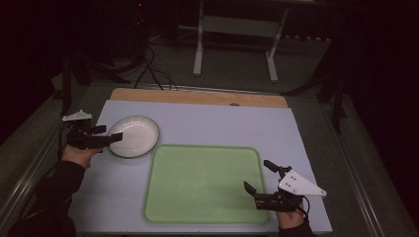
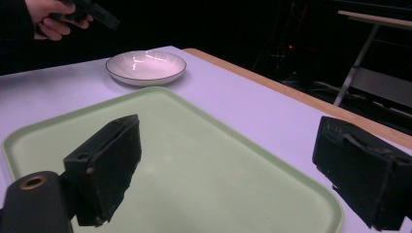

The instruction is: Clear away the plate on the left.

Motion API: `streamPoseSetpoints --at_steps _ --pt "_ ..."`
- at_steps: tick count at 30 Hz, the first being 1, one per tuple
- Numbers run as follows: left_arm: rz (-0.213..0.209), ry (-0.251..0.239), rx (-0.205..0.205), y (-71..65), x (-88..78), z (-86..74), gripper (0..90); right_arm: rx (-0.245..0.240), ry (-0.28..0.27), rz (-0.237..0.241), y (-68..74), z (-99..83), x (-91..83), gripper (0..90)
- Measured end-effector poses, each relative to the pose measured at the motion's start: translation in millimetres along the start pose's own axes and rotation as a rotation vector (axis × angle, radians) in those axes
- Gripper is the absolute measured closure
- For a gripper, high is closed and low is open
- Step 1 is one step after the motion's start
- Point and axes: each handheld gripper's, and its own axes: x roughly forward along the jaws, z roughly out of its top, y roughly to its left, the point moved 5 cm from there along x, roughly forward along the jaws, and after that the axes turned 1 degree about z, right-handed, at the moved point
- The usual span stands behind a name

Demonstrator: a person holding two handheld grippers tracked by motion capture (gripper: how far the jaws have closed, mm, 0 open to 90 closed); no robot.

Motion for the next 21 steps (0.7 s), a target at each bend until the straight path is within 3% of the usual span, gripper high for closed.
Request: streamPoseSetpoints --at_steps 3,4,6,11,15,17,18,19,21 --pt "0.038 0.037 -0.040 9.3 5.2 -3.8 9.9 -0.001 0.005 0.001 0.4 -0.4 0.8 10.2" --pt "0.031 0.043 -0.052 10.9 6.6 -4.8 11.1 -0.001 0.007 0.002 0.5 -0.5 1.1 10.1" --pt "0.070 0.062 -0.080 17.0 10.0 -7.4 12.9 -0.003 0.007 0.002 0.7 -0.6 1.2 10.1" --pt "0.095 0.108 -0.120 25.3 15.3 -12.1 18.1 -0.001 0.009 0.002 0.6 -0.8 1.3 10.1" --pt "0.131 0.163 -0.182 33.9 21.8 -18.4 24.2 -0.003 0.012 0.005 1.0 -0.9 1.8 10.2" --pt "0.142 0.163 -0.192 36.1 22.9 -19.7 29.7 -0.004 0.014 0.004 1.2 -1.0 1.7 10.2" --pt "0.137 0.165 -0.231 41.6 24.6 -22.4 34.4 -0.005 0.014 0.004 1.1 -1.2 1.6 10.2" --pt "0.132 0.170 -0.242 42.6 25.4 -23.0 37.8 -0.005 0.015 0.004 1.0 -1.5 1.7 10.2" --pt "0.155 0.182 -0.252 44.9 26.9 -23.9 42.3 -0.003 0.016 0.004 1.0 -1.7 1.7 10.2"
